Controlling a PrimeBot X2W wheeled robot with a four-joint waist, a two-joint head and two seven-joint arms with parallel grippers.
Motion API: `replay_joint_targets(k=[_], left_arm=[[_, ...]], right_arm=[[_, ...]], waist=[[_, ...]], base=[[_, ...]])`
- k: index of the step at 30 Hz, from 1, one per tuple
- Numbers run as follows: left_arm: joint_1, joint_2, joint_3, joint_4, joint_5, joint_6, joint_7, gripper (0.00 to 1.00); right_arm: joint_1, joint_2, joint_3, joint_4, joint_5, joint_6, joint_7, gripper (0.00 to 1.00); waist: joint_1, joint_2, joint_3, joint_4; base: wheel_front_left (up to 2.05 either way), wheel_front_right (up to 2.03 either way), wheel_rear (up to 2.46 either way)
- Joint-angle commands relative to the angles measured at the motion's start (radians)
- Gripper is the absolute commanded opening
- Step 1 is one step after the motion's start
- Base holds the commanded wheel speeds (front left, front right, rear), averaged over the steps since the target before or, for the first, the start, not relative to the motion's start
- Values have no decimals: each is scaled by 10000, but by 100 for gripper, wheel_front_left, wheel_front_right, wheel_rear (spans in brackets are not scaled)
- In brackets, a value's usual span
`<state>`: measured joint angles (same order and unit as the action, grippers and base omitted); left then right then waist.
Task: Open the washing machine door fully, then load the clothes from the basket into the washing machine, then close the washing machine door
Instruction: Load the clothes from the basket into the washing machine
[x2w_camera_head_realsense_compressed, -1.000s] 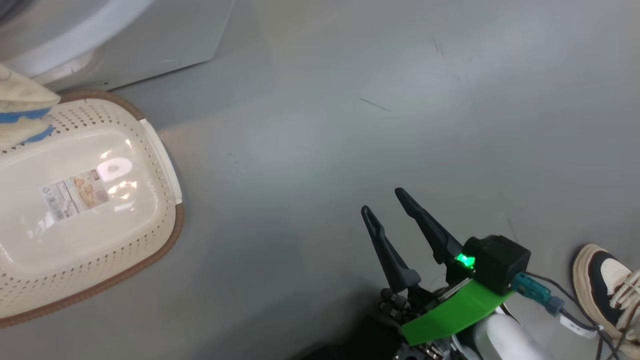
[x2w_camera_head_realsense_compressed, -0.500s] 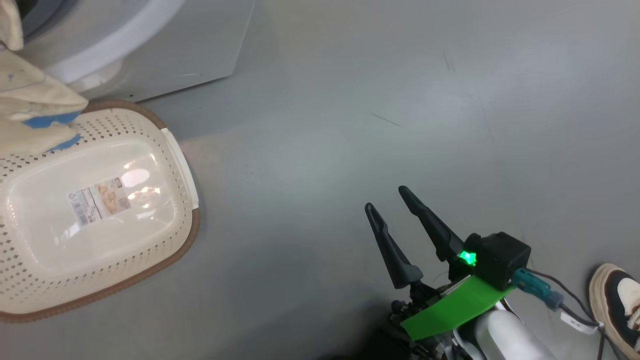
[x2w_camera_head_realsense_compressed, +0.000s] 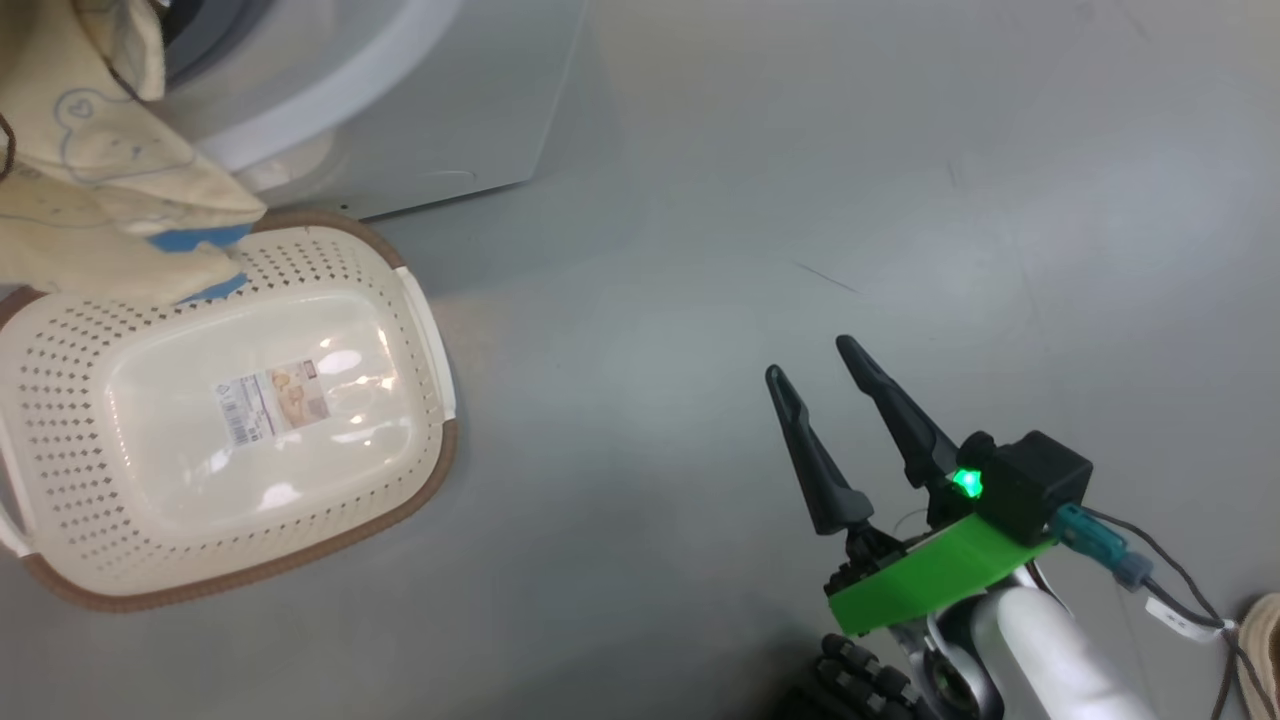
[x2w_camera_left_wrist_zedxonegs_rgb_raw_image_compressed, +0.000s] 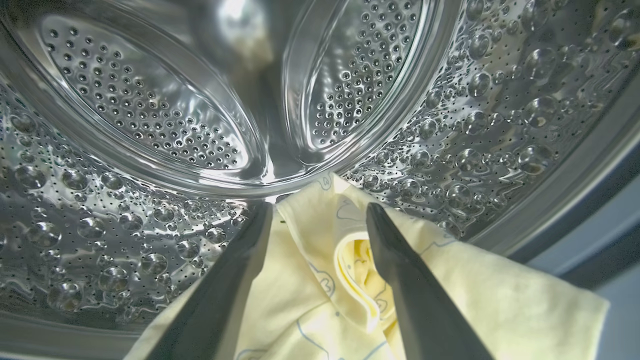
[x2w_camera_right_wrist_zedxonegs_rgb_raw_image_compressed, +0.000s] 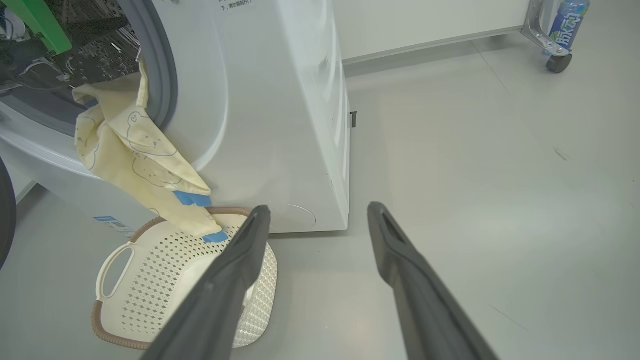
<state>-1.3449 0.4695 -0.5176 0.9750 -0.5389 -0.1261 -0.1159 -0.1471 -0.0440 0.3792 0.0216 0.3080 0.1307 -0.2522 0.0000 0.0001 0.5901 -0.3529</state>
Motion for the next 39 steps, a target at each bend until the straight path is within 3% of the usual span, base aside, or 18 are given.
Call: replay_joint_targets(k=[1, 13, 26, 39], left_arm=[[-104, 345, 267, -299, -78, 42, -134, 100], [1522, 14, 284, -1292, -539, 86, -980, 100], [3563, 297, 743, -3347, -941, 635, -1356, 100], [6169, 903, 1515, -6774, -1360, 1927, -1416, 100]], right_arm=[[-81, -62, 61, -226, -103, 0, -95, 100], [-175, -62, -701, -133, -470, 0, -95, 100], [-120, -62, -1014, -31, -611, 0, -95, 100], [-81, -62, -979, 61, -587, 0, -95, 100]], waist=[[0, -1, -88, 203], [0, -1, -588, 1315], [0, -1, -991, 1923], [0, -1, -1194, 2063]], base=[[0, 0, 0], [0, 0, 0], [0, 0, 0], [0, 0, 0]])
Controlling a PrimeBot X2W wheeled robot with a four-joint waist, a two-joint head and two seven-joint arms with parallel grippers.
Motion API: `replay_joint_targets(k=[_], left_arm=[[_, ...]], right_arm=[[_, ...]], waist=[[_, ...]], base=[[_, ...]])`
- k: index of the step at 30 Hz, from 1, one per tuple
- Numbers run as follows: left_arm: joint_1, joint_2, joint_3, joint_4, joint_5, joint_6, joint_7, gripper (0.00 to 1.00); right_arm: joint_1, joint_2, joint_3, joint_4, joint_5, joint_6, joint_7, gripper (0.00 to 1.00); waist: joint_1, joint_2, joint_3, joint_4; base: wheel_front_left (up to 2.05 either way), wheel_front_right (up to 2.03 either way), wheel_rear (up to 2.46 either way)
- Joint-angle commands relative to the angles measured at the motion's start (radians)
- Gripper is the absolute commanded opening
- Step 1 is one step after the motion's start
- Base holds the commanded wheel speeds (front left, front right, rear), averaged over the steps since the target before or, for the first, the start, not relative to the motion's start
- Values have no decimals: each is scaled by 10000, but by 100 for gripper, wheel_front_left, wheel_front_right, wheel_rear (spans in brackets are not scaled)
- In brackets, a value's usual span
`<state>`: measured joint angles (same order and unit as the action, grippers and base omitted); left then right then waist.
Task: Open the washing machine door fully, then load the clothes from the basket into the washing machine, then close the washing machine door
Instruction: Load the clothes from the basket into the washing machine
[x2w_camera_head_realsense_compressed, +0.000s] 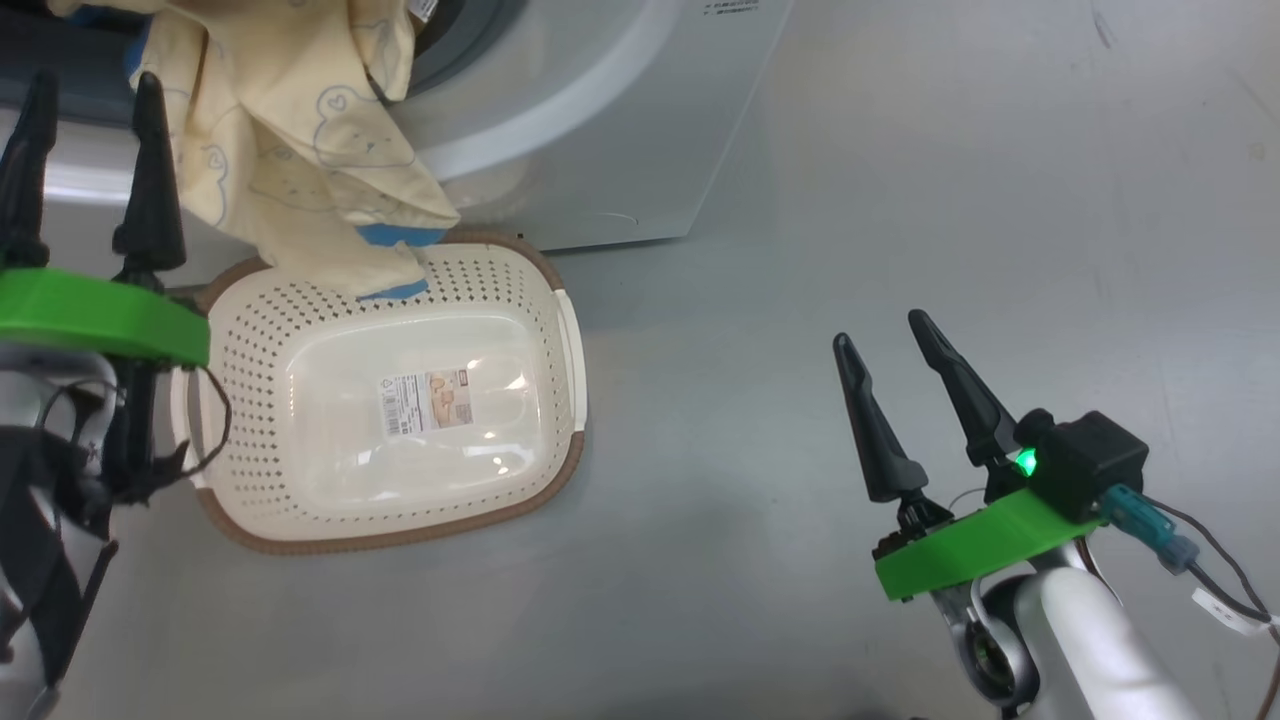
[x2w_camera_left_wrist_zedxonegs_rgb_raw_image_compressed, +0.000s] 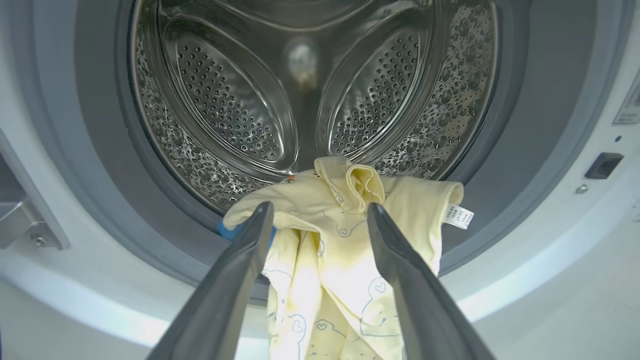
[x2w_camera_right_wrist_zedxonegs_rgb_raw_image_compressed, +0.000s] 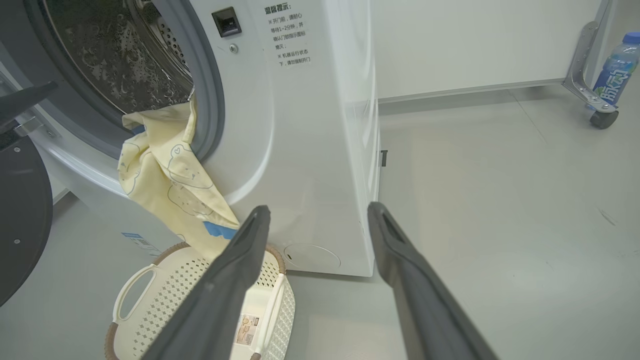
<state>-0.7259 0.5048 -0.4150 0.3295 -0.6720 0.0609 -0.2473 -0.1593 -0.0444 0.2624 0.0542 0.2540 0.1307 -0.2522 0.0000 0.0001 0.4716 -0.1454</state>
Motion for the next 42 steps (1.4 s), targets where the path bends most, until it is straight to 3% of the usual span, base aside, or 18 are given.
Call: replay_joint_targets(k=[1, 10, 19, 29, 42], left_arm=[[217, 622, 540, -580, -59, 148, -103, 100], [2542, 1081, 1070, -2526, -162, 1099, -121, 100], [4770, 1310, 2125, -3664, 216, 1602, -142, 100], [6190, 1132, 3056, -4204, 392, 1680, -144, 100], [6861, 662, 3406, -4265, 614, 1447, -144, 100]], right_arm=[[38, -58, 199, -256, -35, 0, -95, 100], [47, -58, 191, -230, -36, 0, -95, 100], [98, -58, 176, -184, -81, 0, -95, 100], [212, -58, 205, -166, -135, 0, -95, 100], [203, -58, 222, -163, -186, 0, -95, 100]], waist=[[0, -1, -26, -18], [0, -1, -104, -24], [0, -1, -296, 35], [0, -1, -410, 105], [0, -1, -425, 115]], base=[[0, 0, 0], [0, 0, 0], [0, 0, 0], [0, 0, 0], [0, 0, 0]])
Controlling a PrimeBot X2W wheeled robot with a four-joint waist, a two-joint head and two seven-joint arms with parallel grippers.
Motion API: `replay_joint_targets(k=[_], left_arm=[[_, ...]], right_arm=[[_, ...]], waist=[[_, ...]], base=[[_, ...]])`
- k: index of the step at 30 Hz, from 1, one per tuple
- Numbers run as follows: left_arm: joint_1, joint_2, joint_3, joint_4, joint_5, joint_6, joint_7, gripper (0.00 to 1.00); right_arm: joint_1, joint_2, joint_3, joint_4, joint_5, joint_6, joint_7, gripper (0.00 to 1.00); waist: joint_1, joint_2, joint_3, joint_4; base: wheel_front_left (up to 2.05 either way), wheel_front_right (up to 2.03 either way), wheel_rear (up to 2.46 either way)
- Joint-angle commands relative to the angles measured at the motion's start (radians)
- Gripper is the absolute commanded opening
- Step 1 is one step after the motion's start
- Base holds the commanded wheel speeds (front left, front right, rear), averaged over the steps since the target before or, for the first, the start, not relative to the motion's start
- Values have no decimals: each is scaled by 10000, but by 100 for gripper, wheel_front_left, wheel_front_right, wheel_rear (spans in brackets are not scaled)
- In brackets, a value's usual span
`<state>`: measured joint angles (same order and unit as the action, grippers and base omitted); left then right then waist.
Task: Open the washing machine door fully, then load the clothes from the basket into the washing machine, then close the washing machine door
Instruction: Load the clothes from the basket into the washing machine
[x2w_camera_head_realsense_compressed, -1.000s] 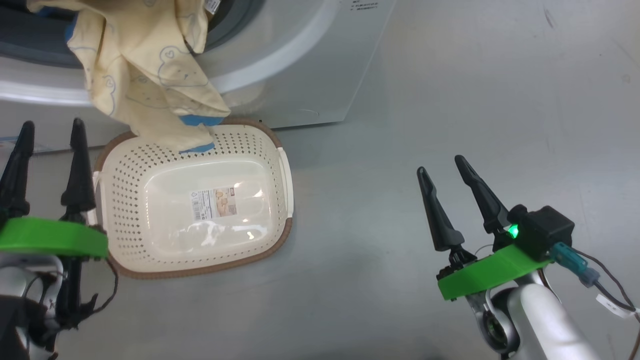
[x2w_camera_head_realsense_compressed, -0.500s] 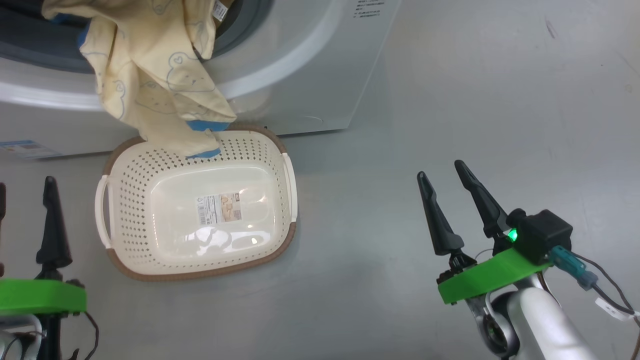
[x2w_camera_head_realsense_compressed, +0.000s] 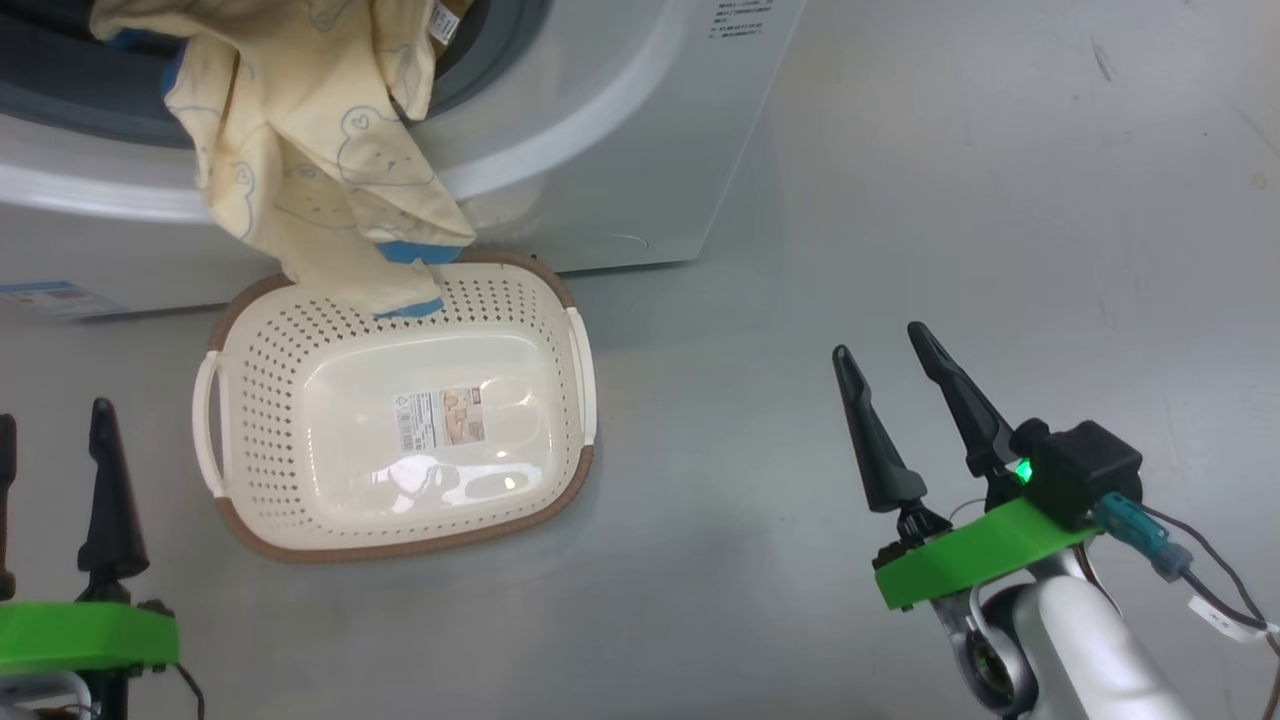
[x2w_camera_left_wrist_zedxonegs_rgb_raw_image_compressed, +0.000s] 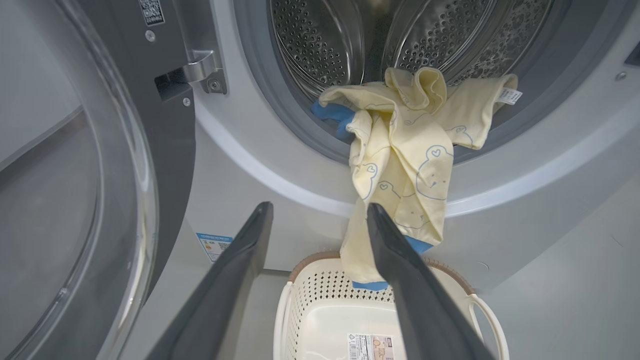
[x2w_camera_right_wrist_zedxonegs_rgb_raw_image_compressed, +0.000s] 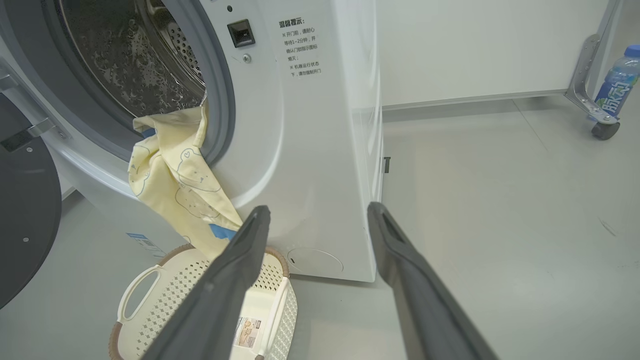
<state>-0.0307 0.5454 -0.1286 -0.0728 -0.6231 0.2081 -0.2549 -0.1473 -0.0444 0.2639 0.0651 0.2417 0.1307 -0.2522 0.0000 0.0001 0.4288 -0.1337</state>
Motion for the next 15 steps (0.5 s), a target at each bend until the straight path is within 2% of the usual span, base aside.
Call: replay_joint_targets(k=[1, 15], left_arm=[[-92, 238, 560, -225, 143, -48, -68, 100], [-689, 256, 387, -162, 378, -359, -24, 100]], right_arm=[[78, -58, 204, -275, -59, 0, -95, 100], [28, -58, 208, -309, 2, 0, -95, 100]], waist=[[0, -1, 10, -5], [0, -1, 175, -118]], base=[[0, 0, 0], [0, 0, 0]])
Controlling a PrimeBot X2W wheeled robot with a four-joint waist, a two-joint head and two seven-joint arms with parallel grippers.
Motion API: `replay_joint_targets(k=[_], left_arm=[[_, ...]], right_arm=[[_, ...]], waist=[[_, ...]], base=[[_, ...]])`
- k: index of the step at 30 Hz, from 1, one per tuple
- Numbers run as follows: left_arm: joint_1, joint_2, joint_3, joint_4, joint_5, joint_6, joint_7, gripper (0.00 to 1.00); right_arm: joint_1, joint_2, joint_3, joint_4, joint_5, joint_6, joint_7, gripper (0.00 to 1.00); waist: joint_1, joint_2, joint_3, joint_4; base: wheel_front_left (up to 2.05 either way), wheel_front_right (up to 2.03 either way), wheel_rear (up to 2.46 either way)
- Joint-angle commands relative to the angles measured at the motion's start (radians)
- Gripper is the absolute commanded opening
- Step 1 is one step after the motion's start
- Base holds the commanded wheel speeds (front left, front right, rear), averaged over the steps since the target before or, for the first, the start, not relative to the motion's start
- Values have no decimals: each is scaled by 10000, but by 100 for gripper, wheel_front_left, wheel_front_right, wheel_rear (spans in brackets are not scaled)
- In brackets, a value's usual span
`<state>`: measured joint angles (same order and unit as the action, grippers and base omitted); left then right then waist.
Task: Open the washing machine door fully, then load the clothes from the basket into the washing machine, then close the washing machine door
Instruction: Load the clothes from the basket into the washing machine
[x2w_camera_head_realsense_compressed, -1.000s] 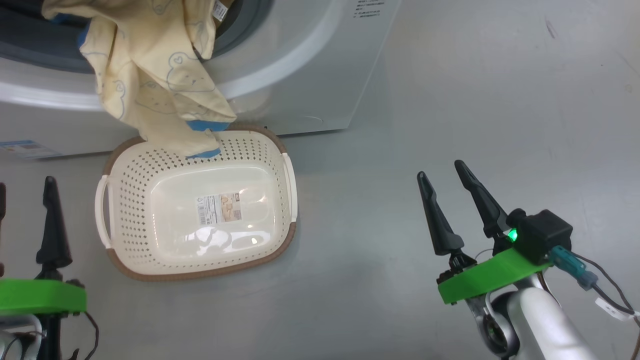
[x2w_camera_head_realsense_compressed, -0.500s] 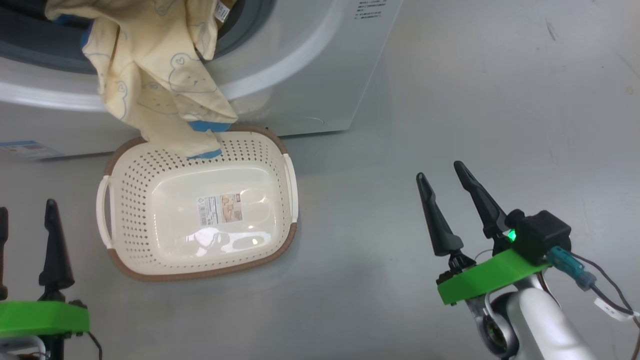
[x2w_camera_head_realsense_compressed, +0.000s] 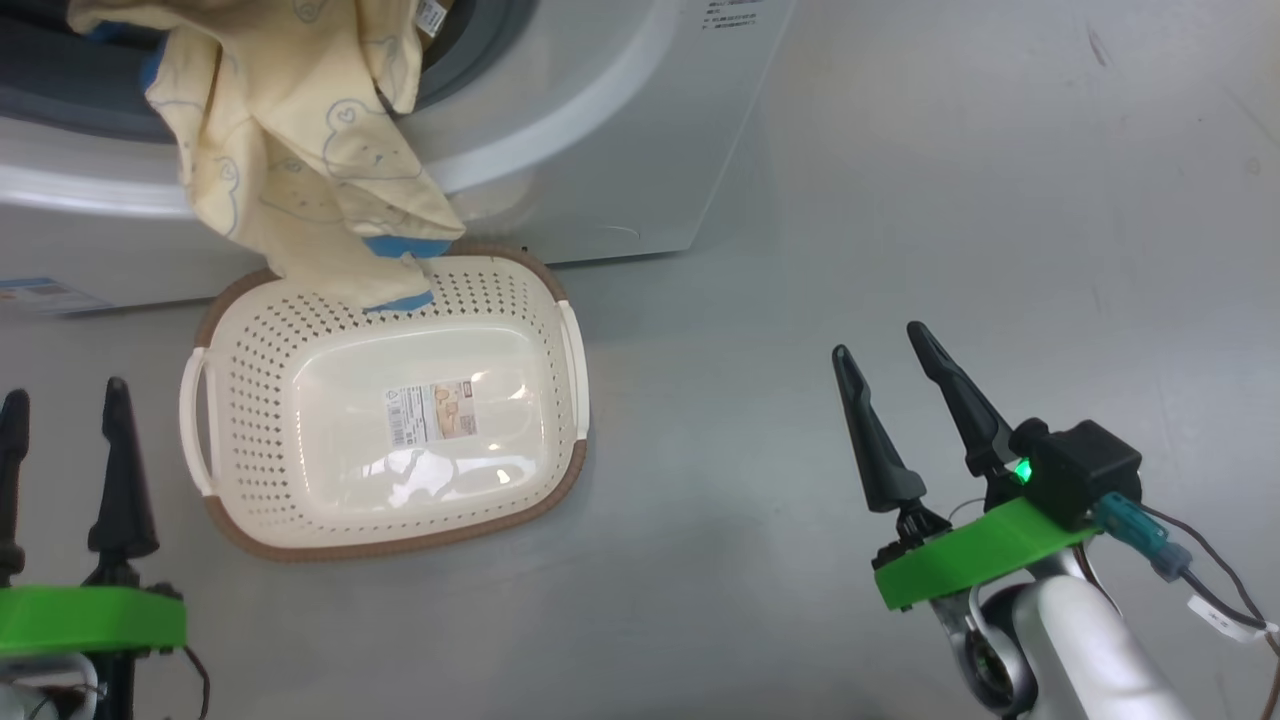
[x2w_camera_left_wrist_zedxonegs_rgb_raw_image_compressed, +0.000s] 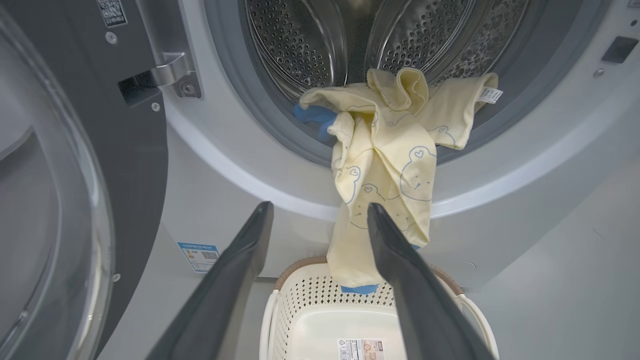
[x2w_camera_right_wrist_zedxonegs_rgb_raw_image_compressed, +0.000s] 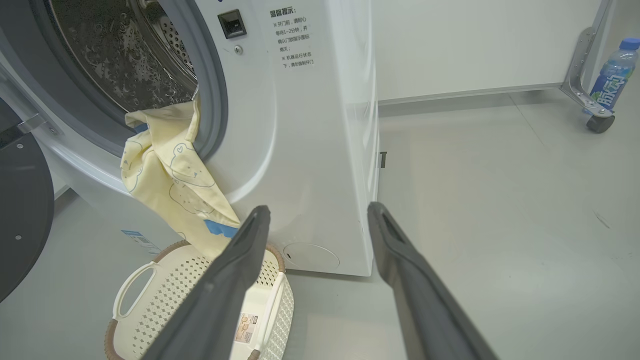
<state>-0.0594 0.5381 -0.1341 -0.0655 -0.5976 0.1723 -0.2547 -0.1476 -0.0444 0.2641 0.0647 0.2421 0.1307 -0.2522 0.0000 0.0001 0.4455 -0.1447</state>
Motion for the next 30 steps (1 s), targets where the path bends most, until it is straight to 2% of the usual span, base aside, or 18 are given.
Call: replay_joint_targets(k=[1, 17, 30], left_arm=[[-530, 342, 393, -225, 144, -39, -10, 100], [-2587, 381, -401, 625, 383, -606, 419, 100], [-4291, 151, -904, 2355, 227, -1336, 600, 100]], right_arm=[[18, -58, 221, -309, 9, 0, -95, 100], [-145, -58, 381, -386, 127, 0, -95, 100], [-253, -58, 455, -608, 151, 0, -95, 100]], waist=[[0, -1, 27, -23], [0, -1, 380, -508], [0, -1, 1090, -878]], base=[[0, 0, 0], [0, 0, 0], [0, 0, 0]])
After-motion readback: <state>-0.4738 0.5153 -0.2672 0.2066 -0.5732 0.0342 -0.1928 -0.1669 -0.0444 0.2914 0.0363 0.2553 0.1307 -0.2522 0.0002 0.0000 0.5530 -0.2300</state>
